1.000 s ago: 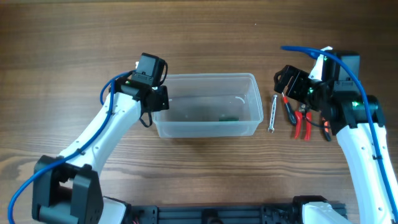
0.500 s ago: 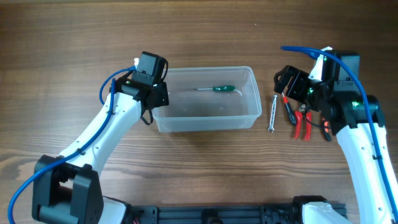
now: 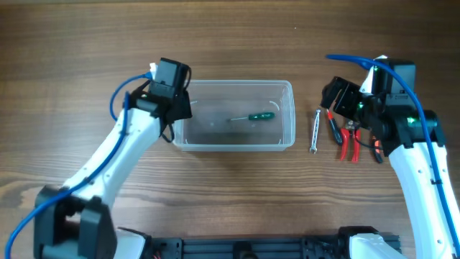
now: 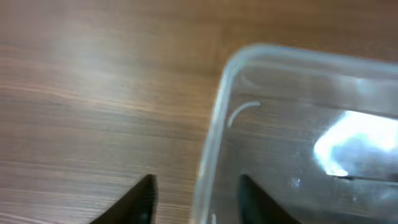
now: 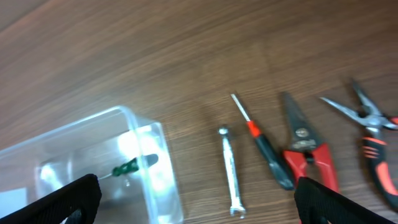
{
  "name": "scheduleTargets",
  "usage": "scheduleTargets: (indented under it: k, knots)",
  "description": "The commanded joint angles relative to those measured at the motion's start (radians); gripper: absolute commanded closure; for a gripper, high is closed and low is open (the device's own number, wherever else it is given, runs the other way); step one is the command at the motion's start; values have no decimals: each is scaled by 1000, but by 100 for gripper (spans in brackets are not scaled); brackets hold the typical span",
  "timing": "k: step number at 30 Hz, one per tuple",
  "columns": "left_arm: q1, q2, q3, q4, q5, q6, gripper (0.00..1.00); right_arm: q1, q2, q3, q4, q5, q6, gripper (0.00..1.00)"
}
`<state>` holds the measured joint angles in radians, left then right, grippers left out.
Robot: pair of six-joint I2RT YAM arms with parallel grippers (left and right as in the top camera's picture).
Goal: Pack container
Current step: 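Slide the container right to the table center and release it, then grasp the orange-black pliers with the right gripper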
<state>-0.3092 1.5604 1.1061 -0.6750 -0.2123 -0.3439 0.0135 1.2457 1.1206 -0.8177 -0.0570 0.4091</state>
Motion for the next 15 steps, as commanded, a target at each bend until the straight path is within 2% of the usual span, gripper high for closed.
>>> scheduleTargets:
  k: [1,2,5,10,15]
  knots:
    - [95,-172,17,-2,-24,7,39,-63,9,-3,-3,69,-44,0]
    - [137,-219,17,-2,-24,6,32,-101,9,-3,-3,69,-43,0]
    - [264,-343,17,-11,-10,-13,0,-235,9,-3,-1,69,-43,0]
    - [353,-412,16,-64,-2,-12,0,-366,29,-3,-42,71,-44,1]
    - [357,-411,16,-78,-2,-12,0,-372,119,-3,-138,229,-56,2]
